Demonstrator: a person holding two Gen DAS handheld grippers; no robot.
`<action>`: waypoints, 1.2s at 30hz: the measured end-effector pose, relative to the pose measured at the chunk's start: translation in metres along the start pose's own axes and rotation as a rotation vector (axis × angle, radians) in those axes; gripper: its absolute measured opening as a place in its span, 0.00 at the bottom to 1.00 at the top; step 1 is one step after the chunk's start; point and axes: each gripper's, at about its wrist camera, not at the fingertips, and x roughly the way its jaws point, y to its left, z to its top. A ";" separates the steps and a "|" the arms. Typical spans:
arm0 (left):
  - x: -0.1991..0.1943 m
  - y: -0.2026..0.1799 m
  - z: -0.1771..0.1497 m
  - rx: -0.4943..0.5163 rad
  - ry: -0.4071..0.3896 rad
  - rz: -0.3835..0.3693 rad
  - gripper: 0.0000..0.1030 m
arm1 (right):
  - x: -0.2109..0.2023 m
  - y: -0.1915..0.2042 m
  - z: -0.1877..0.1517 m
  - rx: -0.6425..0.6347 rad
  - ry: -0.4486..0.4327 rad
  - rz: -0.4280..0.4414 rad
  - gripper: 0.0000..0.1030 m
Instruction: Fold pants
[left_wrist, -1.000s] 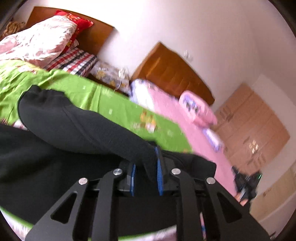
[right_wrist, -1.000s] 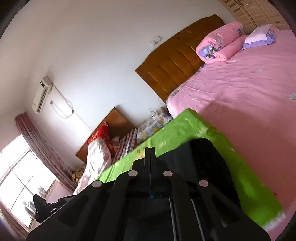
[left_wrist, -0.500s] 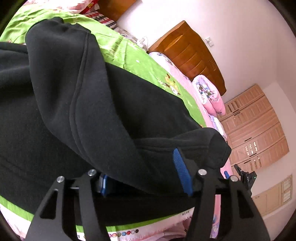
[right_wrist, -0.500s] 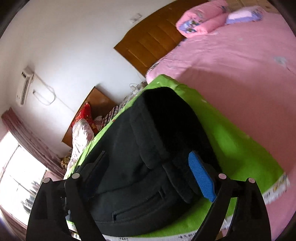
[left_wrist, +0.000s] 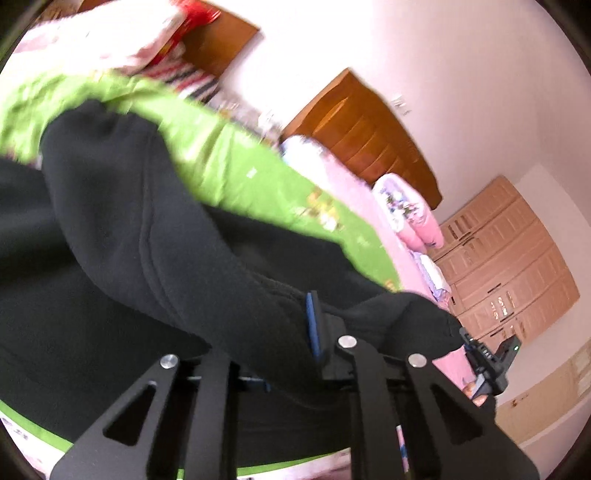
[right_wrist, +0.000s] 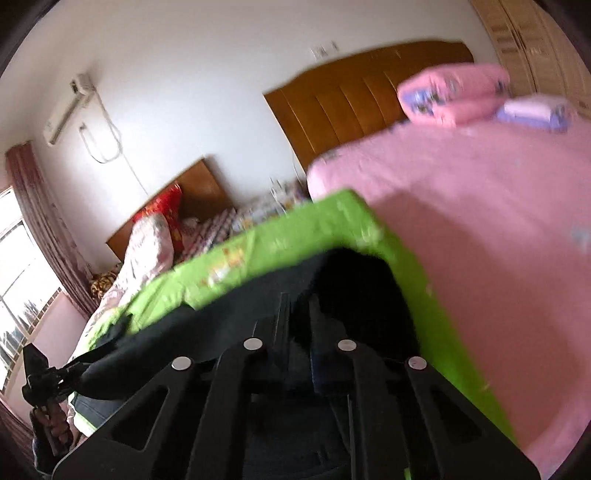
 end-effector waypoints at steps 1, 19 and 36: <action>-0.007 -0.009 0.002 0.018 -0.010 -0.008 0.14 | -0.006 0.003 0.007 -0.005 -0.002 0.004 0.07; 0.014 0.016 -0.057 0.062 0.145 0.164 0.71 | -0.052 -0.067 -0.082 0.247 0.089 0.014 0.18; -0.019 0.025 -0.056 0.067 0.015 0.254 0.77 | 0.006 0.025 -0.117 -0.050 0.220 0.173 0.39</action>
